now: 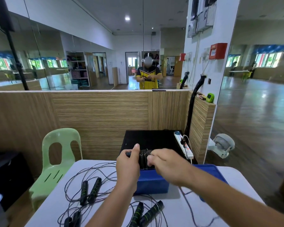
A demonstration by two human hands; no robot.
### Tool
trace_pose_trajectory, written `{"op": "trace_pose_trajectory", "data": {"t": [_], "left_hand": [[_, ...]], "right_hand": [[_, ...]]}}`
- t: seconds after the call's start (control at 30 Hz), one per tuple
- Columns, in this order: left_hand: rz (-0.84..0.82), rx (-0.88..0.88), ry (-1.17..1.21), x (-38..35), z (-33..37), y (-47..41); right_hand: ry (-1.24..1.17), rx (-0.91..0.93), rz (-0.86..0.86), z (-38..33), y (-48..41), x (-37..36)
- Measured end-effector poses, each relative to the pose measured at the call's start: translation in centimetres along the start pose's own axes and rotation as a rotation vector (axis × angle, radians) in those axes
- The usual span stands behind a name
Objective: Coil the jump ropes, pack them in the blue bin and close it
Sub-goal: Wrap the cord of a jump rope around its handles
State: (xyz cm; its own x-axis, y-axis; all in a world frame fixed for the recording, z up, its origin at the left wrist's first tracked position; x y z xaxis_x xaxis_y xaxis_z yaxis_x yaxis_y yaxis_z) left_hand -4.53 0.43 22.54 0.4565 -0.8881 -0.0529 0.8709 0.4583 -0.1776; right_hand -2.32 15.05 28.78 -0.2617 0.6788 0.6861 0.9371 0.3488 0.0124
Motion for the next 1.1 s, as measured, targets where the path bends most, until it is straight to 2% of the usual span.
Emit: {"op": "trace_pose_trajectory", "data": {"t": [0.2, 0.3, 0.37, 0.43, 0.57, 0.7, 0.8, 0.83, 0.9, 1.0, 1.1], "left_hand": [[0.008, 0.084, 0.109, -0.7, 0.8, 0.3], [-0.023, 0.102, 0.119, -1.1, 1.5, 1.1], [-0.040, 0.109, 0.123, -1.3, 1.6, 1.6], [-0.058, 0.115, 0.125, -1.6, 1.7, 2.0], [-0.106, 0.136, 0.133, -1.8, 1.6, 2.8], [-0.142, 0.134, 0.099, -1.7, 1.6, 3.3], [-0.193, 0.128, 0.086, -1.7, 1.6, 3.9], [-0.209, 0.114, 0.080, -1.7, 1.7, 4.1], [-0.230, 0.073, 0.069, -1.6, 1.8, 4.3], [-0.258, 0.007, 0.025, -1.5, 2.0, 4.5], [-0.281, -0.047, -0.037, -1.2, 1.5, 4.6]], "right_hand": [[-0.385, -0.038, 0.093, 3.5, 2.0, -6.2], [-0.379, -0.023, 0.178, 5.7, 2.6, -8.0], [-0.294, 0.044, 0.180, 6.7, 3.0, -8.6], [-0.218, 0.100, 0.152, 7.7, 3.1, -8.6], [-0.218, -0.012, 0.048, 9.4, 2.0, -7.0], [-0.158, -0.091, -0.164, 9.0, 0.9, -3.1], [0.163, -0.027, -0.090, 10.3, -2.5, 0.4], [0.373, 0.026, -0.065, 10.1, -3.0, 1.8], [0.620, 0.038, -0.163, 8.5, -3.9, 3.6], [0.837, 0.229, -0.105, 4.2, -3.9, 6.2], [1.018, 0.280, -0.122, 1.8, -3.6, 7.4]]}}
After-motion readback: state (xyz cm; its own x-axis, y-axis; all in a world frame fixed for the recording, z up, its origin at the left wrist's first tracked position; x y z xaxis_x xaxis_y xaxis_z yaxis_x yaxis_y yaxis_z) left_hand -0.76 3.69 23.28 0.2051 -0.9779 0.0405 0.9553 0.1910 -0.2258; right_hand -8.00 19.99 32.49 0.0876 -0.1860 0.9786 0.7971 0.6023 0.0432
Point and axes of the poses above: each hand's wrist, its own y-axis away from the middle knuckle, its own x-axis out of the back of the hand, z = x × y, the point moved 3 cm from there along -y, towards the middle knuckle, and after that the axes turned 9 degrees about -x, right-handed, at the moved point
